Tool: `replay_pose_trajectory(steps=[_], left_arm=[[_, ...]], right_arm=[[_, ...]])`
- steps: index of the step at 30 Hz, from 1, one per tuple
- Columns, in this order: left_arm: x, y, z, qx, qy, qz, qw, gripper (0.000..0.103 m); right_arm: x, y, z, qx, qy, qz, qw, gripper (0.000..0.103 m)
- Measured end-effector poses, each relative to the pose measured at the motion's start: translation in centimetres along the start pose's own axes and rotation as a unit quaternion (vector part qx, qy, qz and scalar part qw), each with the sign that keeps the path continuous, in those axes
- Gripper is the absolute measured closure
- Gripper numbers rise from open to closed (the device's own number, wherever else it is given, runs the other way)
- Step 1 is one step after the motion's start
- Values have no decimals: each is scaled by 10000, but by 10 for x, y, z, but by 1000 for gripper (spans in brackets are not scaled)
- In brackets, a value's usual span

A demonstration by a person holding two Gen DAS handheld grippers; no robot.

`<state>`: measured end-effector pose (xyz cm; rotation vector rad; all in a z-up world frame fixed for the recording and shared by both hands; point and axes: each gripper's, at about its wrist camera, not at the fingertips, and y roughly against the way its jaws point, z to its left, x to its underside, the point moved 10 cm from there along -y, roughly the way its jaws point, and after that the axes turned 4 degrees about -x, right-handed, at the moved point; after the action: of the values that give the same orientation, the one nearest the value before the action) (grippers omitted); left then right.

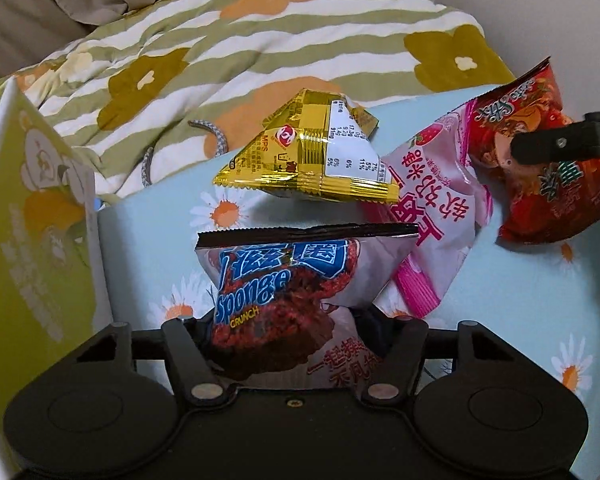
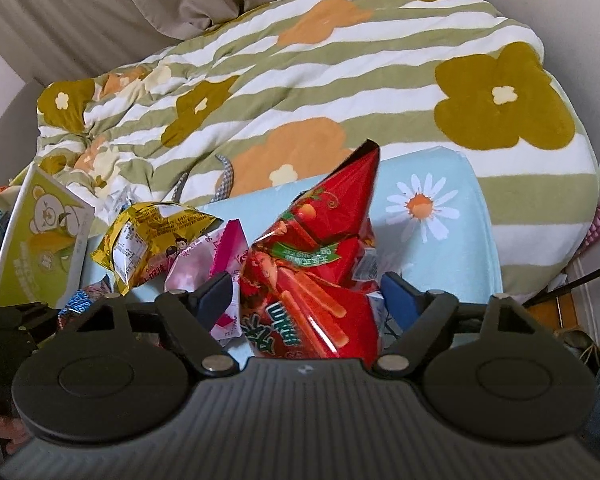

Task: Organize snacks
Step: 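Grasp blue Sponge cookie bag with left tool while right tool grasps red bag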

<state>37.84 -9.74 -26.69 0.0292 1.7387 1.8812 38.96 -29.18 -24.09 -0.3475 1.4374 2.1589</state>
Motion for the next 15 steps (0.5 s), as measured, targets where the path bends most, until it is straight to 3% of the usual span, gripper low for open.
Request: replay_pose_trajectory(steps=[10,15], left_arm=[[11,15,-6,-47,201,-172,9996,35],[13,28,-6,-95,244,-286,9992,36]], right_arm=[[3,-8,-1,-93,-9,103,9999,12],[5,-2,-4,-190,-40,28,9998,25]])
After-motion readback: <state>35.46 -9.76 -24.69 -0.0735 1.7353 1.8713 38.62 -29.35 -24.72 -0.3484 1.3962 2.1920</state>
